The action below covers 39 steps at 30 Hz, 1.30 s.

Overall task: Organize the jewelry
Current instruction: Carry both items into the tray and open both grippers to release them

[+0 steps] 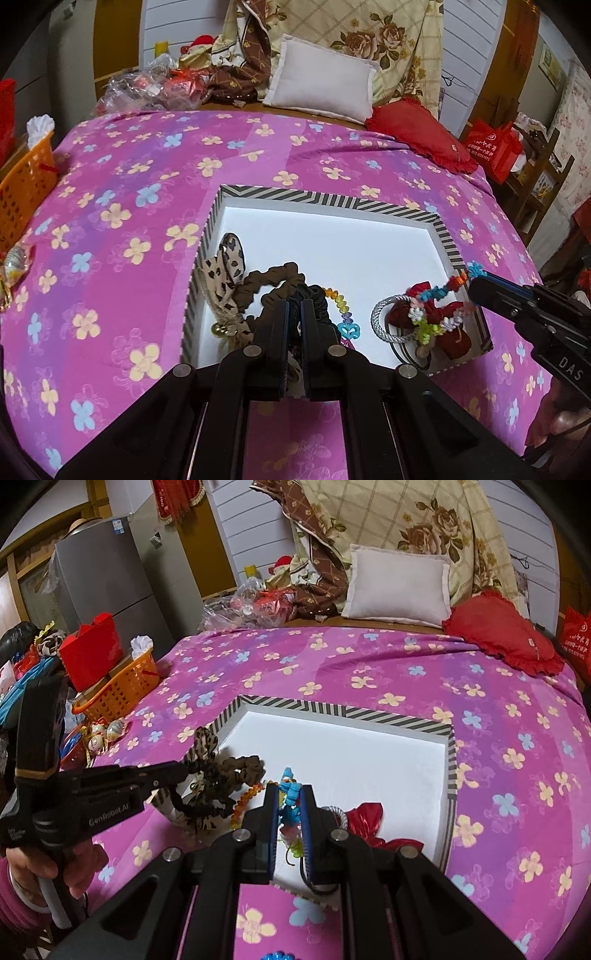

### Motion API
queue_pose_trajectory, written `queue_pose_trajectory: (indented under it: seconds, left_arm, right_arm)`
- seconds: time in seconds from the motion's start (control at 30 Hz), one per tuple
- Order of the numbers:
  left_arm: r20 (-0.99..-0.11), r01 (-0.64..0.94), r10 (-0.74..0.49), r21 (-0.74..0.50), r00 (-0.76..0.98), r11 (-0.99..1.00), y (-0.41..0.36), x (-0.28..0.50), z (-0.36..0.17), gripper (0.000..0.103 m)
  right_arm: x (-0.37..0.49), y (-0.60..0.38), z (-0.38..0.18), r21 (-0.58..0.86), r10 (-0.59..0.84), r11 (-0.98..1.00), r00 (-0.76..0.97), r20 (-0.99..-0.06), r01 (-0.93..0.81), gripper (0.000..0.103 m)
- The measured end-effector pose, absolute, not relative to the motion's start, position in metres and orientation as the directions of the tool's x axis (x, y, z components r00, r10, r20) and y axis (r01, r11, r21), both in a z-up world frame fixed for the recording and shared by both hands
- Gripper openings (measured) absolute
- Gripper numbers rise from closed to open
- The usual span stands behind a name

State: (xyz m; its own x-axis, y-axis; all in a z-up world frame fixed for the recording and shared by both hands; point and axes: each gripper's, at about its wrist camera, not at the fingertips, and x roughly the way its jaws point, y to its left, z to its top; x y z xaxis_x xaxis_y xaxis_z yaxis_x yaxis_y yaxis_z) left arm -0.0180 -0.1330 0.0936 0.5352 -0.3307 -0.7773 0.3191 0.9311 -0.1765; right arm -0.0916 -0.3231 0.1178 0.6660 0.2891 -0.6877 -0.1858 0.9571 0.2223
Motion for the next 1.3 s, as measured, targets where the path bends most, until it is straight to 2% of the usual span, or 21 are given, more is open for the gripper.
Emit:
queue_pose_trajectory:
  seconds: [0.8, 1.3]
  left_arm:
    - [-0.826, 0.287, -0.268, -0.135, 0.497, 0.948, -0.136, 0.007, 0.05, 0.0]
    - [-0.833, 0.282, -0.258, -0.129, 0.49, 0.951, -0.136, 0.008, 0.04, 0.0]
  right_arm:
    - [-0.039, -0.313, 0.07, 0.253, 0.296, 0.954, 0.595, -0.747, -0.158, 0.011]
    - [-0.032, -0.308, 0.055, 0.264, 0.305, 0.952, 0.563, -0.768, -0.155, 0.011]
